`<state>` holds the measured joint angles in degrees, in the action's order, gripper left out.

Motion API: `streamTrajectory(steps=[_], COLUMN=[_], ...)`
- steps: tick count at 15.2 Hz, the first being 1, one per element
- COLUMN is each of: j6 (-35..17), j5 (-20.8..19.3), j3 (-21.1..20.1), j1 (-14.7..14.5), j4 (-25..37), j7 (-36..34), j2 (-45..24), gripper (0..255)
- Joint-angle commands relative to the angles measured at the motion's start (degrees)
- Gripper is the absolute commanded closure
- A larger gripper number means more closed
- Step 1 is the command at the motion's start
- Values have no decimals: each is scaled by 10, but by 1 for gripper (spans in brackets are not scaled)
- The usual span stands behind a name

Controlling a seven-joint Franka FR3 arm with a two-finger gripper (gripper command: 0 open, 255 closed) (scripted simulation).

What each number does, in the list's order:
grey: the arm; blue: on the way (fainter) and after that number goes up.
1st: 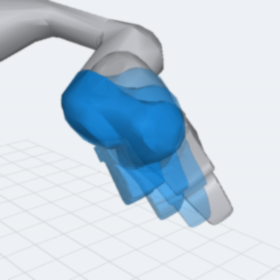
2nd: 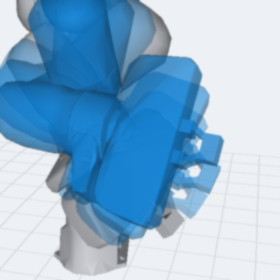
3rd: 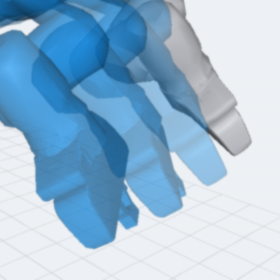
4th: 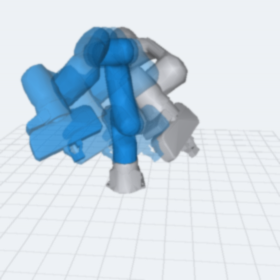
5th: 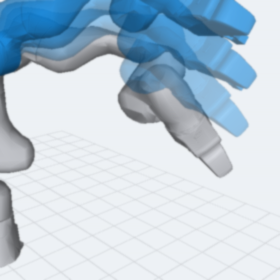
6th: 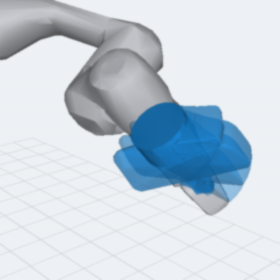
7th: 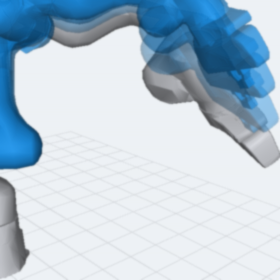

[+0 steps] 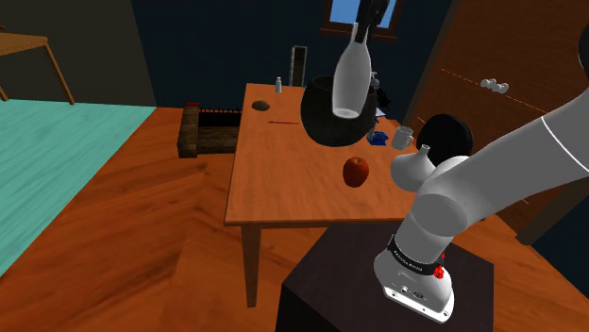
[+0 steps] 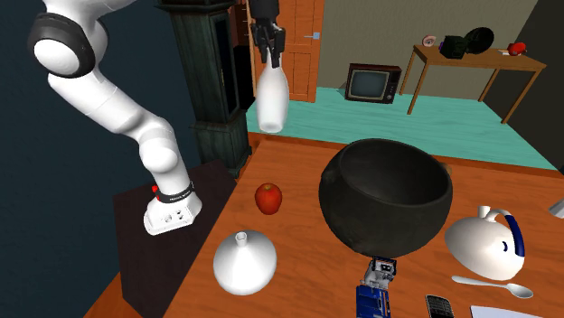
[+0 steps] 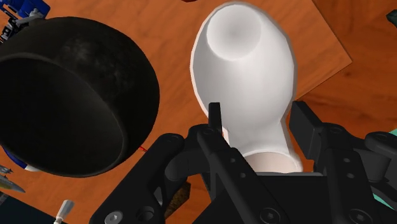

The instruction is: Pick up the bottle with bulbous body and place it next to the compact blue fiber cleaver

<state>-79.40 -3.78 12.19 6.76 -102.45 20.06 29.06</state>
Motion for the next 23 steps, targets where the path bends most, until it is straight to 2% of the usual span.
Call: streamTrajectory(steps=[1,2,13,18,23], j6=[17,20,-19,-39,-58], j5=[1,2,-40,-47,-37], j3=[1,1,130,197,274], j1=[-1,-1,31,40,44], j4=[27,32,9,25,57], j7=[2,2,158,234,318], j2=[-10,-12,-17,-47,-98], gripper=[255,255,255,255,255])
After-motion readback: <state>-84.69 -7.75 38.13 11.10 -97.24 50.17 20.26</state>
